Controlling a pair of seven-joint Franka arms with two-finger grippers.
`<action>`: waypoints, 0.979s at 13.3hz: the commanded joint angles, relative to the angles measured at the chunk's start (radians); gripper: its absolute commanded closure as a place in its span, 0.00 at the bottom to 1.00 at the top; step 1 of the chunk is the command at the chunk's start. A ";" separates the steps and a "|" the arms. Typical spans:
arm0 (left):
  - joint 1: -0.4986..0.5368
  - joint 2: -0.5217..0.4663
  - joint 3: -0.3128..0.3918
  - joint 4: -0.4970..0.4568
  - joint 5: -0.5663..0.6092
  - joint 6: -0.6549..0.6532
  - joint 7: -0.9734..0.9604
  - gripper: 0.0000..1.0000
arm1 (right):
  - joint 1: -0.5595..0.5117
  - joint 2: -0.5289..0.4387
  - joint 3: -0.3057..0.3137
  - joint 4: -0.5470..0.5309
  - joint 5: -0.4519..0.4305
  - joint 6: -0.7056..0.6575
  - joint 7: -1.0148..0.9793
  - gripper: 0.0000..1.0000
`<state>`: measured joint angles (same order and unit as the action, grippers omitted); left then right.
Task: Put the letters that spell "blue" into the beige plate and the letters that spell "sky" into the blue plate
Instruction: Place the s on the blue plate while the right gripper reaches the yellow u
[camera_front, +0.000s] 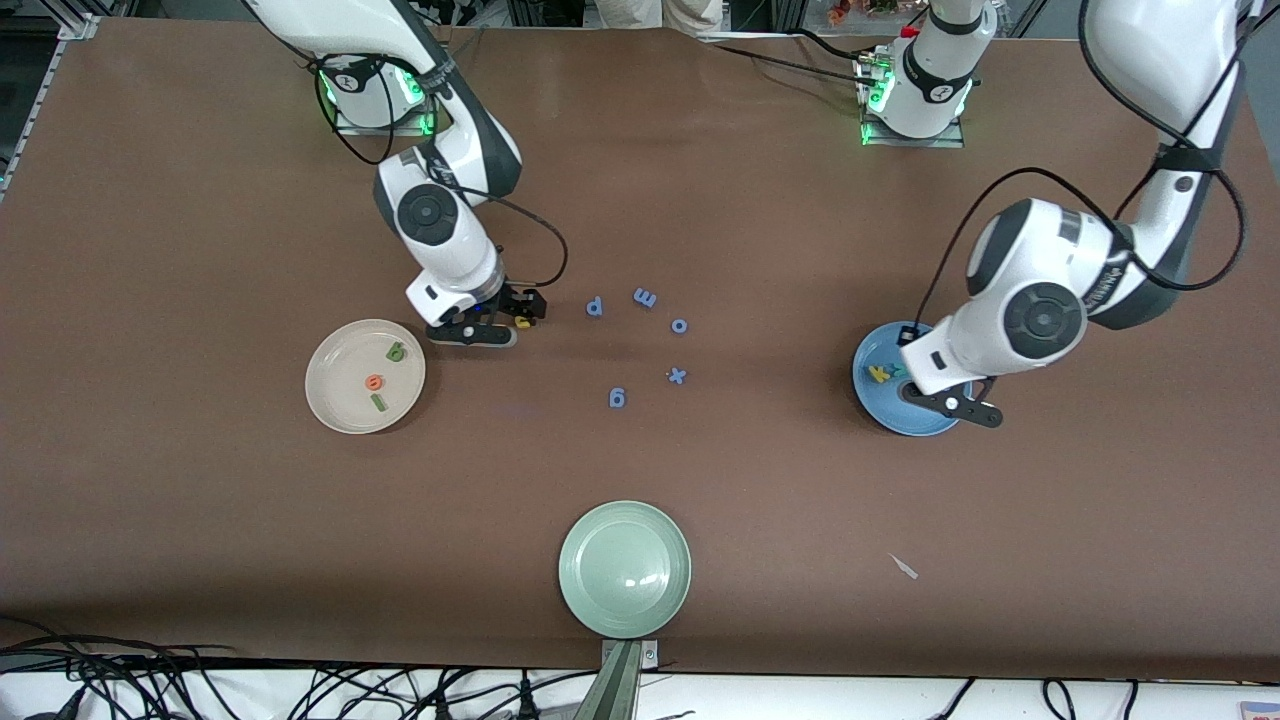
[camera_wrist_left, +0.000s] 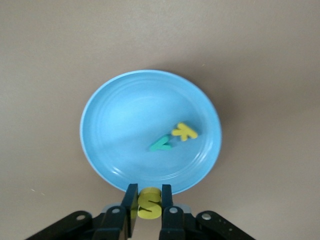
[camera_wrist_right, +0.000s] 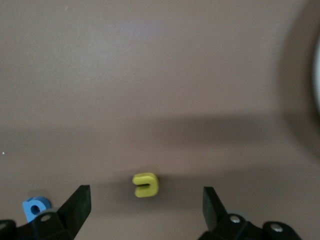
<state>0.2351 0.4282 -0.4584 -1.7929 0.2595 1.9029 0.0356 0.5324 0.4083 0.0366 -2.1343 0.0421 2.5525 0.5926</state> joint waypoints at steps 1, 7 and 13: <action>0.007 -0.005 -0.013 0.003 0.030 -0.010 0.064 0.00 | 0.006 0.018 -0.006 -0.035 -0.001 0.069 0.010 0.01; 0.010 -0.042 -0.014 0.042 0.017 -0.022 0.053 0.00 | 0.018 0.044 -0.008 -0.096 -0.016 0.196 0.012 0.17; 0.018 -0.147 -0.014 0.215 0.012 -0.236 0.066 0.00 | 0.023 0.040 -0.008 -0.098 -0.016 0.193 0.007 0.66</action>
<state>0.2440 0.3217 -0.4683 -1.6476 0.2595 1.7733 0.0828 0.5482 0.4545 0.0304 -2.2178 0.0366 2.7314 0.5945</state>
